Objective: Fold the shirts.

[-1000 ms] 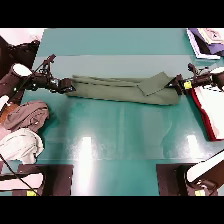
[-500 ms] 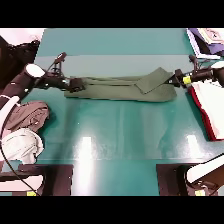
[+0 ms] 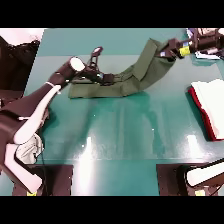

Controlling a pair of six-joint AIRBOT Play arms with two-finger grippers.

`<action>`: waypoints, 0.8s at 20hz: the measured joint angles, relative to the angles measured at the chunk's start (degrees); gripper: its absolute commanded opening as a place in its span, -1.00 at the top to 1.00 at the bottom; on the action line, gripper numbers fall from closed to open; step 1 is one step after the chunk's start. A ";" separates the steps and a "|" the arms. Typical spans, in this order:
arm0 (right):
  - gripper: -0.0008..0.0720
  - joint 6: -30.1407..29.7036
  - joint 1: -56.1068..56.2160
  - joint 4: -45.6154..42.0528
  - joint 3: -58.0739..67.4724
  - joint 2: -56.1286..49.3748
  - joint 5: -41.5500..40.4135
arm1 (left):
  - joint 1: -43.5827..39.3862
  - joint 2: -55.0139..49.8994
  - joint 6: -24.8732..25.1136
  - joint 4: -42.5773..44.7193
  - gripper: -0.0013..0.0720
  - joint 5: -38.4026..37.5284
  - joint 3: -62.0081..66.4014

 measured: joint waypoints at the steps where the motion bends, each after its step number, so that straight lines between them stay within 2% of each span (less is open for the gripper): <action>1: 0.95 0.76 1.44 -0.02 1.44 0.11 0.02 | -0.63 -2.23 -0.72 0.00 0.90 -0.33 2.01; 7: 0.95 3.50 9.22 -0.07 3.43 0.35 -1.97 | -1.81 -9.88 -3.63 0.70 0.90 -0.81 7.65; 11: 0.95 3.91 13.16 -0.04 3.30 0.35 -5.09 | -0.94 -10.95 -4.09 1.36 0.90 -1.55 8.35; 16: 0.95 4.11 16.39 -0.31 3.30 0.35 -9.68 | 2.54 -9.31 -3.21 2.29 0.90 -6.21 9.25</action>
